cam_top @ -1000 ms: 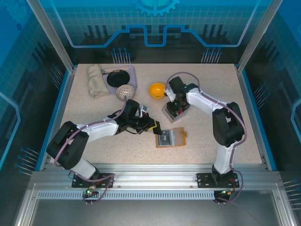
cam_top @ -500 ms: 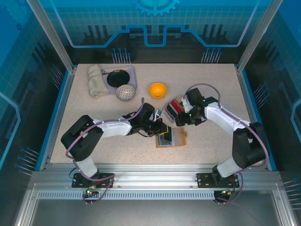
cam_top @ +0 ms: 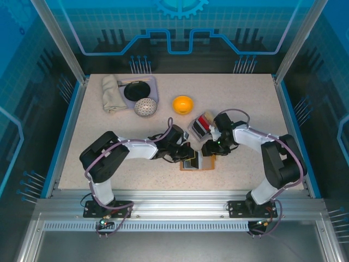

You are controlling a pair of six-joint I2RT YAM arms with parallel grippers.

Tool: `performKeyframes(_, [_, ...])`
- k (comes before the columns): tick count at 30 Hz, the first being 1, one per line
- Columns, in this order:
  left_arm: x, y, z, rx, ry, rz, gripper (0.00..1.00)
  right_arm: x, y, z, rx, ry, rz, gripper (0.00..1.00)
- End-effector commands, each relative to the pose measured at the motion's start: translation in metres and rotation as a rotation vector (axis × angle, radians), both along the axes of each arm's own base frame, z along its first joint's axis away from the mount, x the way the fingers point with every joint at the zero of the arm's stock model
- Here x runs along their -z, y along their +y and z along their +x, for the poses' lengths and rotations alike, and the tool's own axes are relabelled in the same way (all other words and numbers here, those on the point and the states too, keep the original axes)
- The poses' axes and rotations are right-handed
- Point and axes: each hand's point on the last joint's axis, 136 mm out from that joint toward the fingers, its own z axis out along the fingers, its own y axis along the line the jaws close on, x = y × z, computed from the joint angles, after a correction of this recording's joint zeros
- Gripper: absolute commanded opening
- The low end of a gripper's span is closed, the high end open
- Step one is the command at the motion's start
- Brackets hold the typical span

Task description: Put the credit cards into the card holder

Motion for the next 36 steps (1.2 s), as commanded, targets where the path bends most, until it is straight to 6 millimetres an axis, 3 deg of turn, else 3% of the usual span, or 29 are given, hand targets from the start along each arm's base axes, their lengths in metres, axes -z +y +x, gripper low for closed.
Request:
performKeyframes(1, [0.007, -0.002, 0.006, -0.020, -0.022, 0.022, 0.00, 0.016, -0.003, -0.010, 0.015, 0.052, -0.021, 0.47])
performKeyframes(6, [0.013, -0.002, 0.006, -0.022, -0.017, 0.034, 0.00, 0.026, -0.006, -0.014, 0.027, 0.074, -0.038, 0.29])
performKeyframes(10, [0.015, -0.006, 0.006, -0.016, -0.010, 0.029, 0.00, 0.027, -0.003, -0.016, 0.038, 0.080, -0.011, 0.22])
performKeyframes(16, [0.018, -0.017, 0.003, 0.011, -0.009, 0.011, 0.00, 0.032, -0.001, -0.019, 0.051, 0.098, 0.000, 0.20])
performKeyframes(28, [0.020, -0.018, 0.000, 0.000, 0.000, 0.000, 0.03, 0.034, -0.001, -0.019, 0.046, 0.107, -0.004, 0.20])
performKeyframes(36, [0.037, 0.000, -0.006, -0.059, 0.049, 0.069, 0.18, 0.034, -0.002, -0.019, 0.049, 0.105, -0.008, 0.20])
